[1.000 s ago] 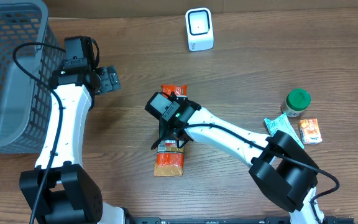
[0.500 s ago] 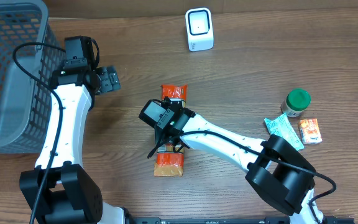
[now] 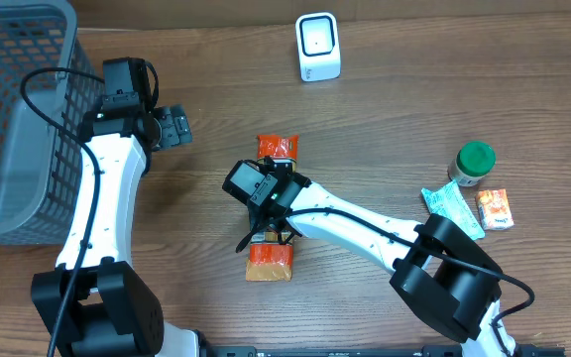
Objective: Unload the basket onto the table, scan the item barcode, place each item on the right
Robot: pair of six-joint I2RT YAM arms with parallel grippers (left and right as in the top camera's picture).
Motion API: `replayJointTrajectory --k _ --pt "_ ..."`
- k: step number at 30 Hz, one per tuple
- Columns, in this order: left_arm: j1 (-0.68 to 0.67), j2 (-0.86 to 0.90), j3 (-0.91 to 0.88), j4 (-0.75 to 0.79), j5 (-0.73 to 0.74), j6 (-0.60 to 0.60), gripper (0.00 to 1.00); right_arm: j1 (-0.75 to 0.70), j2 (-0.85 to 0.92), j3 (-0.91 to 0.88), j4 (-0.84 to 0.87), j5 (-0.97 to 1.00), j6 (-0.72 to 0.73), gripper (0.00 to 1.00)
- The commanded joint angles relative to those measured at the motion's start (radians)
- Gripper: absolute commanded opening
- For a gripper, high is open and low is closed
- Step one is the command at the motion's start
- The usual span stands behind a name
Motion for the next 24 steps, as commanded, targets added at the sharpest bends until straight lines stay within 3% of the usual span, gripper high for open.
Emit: replayJointTrajectory --k 1,16,24 --pt "-0.002 0.001 0.016 0.000 -0.006 -0.003 1.00 -0.001 0.005 -0.010 0.003 0.018 0.000 0.49" --pt "-0.002 0.001 0.016 0.000 -0.006 -0.003 1.00 -0.014 0.041 0.006 -0.023 0.014 -0.001 0.49" --pt "-0.002 0.001 0.016 0.000 -0.006 -0.003 1.00 -0.027 0.029 0.026 -0.053 -0.004 0.000 0.42"
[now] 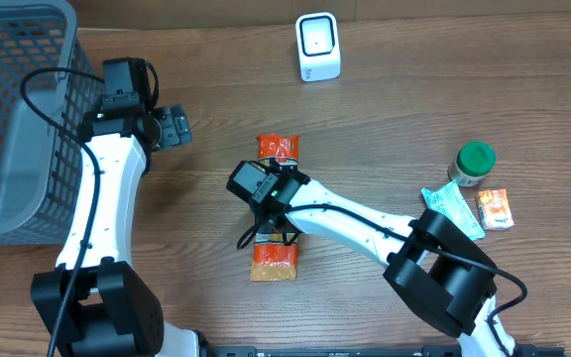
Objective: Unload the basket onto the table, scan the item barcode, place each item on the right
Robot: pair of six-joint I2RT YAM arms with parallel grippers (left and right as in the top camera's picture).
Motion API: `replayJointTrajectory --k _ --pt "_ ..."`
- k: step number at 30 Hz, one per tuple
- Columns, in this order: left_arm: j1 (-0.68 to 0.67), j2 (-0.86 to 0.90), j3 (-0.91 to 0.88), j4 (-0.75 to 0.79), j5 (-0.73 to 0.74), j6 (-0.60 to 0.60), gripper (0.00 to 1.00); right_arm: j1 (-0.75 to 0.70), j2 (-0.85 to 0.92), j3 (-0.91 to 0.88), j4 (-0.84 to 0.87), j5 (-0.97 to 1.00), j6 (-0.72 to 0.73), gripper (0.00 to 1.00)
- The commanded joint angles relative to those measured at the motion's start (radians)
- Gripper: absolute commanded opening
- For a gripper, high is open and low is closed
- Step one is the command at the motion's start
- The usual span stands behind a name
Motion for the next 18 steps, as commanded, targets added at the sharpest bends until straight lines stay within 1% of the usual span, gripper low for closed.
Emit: replayJointTrajectory --k 1,9,12,16,18 --pt "-0.002 0.001 0.016 0.000 -0.006 -0.003 1.00 -0.011 -0.001 0.021 -0.004 -0.003 0.003 0.42" --pt "-0.002 0.001 0.016 0.000 -0.006 -0.003 1.00 -0.035 -0.022 0.021 -0.021 -0.011 -0.007 0.42" --pt "-0.002 0.001 0.016 0.000 -0.006 -0.003 1.00 -0.042 -0.043 0.022 -0.017 -0.026 -0.055 0.42" --pt "-0.002 0.001 0.016 0.000 -0.006 -0.003 1.00 -0.042 -0.060 0.022 -0.016 -0.025 -0.059 0.43" --pt "-0.002 0.001 0.016 0.000 -0.006 -0.003 1.00 -0.042 -0.060 0.021 -0.016 -0.025 -0.088 0.43"
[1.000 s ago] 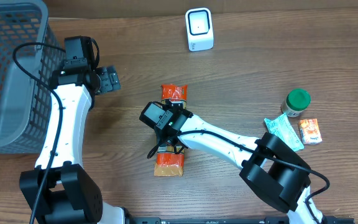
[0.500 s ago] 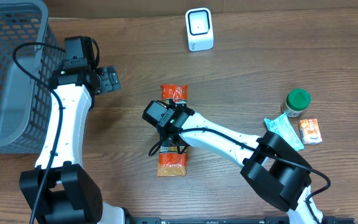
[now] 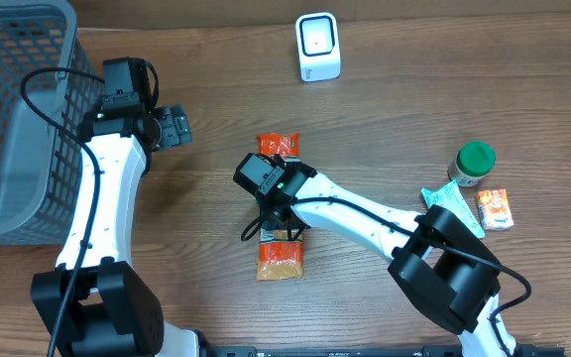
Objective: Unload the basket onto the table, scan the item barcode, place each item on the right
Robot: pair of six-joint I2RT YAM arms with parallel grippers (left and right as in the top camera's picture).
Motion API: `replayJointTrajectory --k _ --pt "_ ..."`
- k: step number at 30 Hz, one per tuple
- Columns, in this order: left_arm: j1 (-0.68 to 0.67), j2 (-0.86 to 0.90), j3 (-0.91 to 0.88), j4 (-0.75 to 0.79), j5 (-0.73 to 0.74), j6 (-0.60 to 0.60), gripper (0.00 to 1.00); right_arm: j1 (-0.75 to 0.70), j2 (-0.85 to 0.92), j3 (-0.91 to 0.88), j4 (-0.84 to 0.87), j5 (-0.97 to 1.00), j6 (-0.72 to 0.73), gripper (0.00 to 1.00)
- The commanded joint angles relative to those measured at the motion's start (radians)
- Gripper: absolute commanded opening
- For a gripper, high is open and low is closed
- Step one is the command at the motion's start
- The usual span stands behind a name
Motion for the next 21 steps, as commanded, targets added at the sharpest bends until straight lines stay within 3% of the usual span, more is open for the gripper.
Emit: replayJointTrajectory --k 1,21 --pt "-0.002 0.001 0.016 0.000 -0.006 -0.003 1.00 -0.010 -0.051 0.021 -0.004 0.012 -0.057 0.43" --pt "-0.002 0.001 0.016 0.000 -0.006 -0.003 1.00 -0.026 -0.051 0.021 0.002 -0.021 -0.094 0.45"
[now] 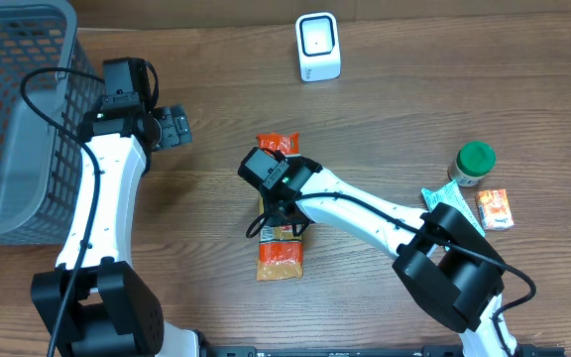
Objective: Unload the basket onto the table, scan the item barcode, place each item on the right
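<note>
An orange packet (282, 260) lies lengthwise at the table's middle. Its upper end (278, 146) shows beyond my right wrist, which covers its middle. My right gripper (284, 224) points down onto the packet with dark fingers (299, 226) at either side of it, shut on it as far as the overhead view shows. The white barcode scanner (317, 47) stands at the far edge, well beyond the packet. My left gripper (174, 127) hangs open and empty beside the basket, away from the packet.
A grey mesh basket (8, 109) fills the far left corner. At the right stand a green-lidded jar (474, 164), a pale teal sachet (452, 210) and a small orange box (495, 209).
My right wrist has shifted slightly to the right and away from me over the packet. The packet's lower end stays about where it was. The left arm has not moved.
My right gripper was down on the orange packet with its lower end nearer the left. At each later moment the wrist stood a little further right, and the packet's lower end had swung right with it while the upper end stayed put. The left arm stayed still.
</note>
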Robot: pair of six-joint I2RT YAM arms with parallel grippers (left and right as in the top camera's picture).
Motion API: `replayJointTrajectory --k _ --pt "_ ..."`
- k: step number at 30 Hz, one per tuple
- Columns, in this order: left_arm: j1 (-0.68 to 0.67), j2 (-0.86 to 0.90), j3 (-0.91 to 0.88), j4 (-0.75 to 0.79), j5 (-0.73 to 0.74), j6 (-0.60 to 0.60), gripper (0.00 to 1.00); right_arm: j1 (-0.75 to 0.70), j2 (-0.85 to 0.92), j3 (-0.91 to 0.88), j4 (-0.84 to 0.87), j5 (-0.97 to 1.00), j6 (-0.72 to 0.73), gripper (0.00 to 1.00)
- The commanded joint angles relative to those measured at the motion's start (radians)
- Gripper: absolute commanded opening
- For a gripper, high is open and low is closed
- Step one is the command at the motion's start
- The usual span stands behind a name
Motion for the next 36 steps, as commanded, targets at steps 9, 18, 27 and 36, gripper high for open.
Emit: replayJointTrajectory --k 9,18,27,36 --pt "-0.002 0.001 0.016 0.000 -0.006 -0.003 1.00 -0.003 -0.042 -0.011 0.036 -0.032 -0.003 0.49" --pt "-0.002 0.001 0.016 0.000 -0.006 -0.003 0.99 -0.018 -0.051 -0.013 0.048 -0.076 -0.015 0.48" --pt "-0.002 0.001 0.016 0.000 -0.006 -0.003 1.00 -0.099 -0.055 -0.013 0.040 -0.210 -0.053 0.44" --pt "-0.002 0.001 0.016 0.000 -0.006 -0.003 1.00 -0.148 -0.055 -0.014 0.042 -0.342 -0.086 0.43"
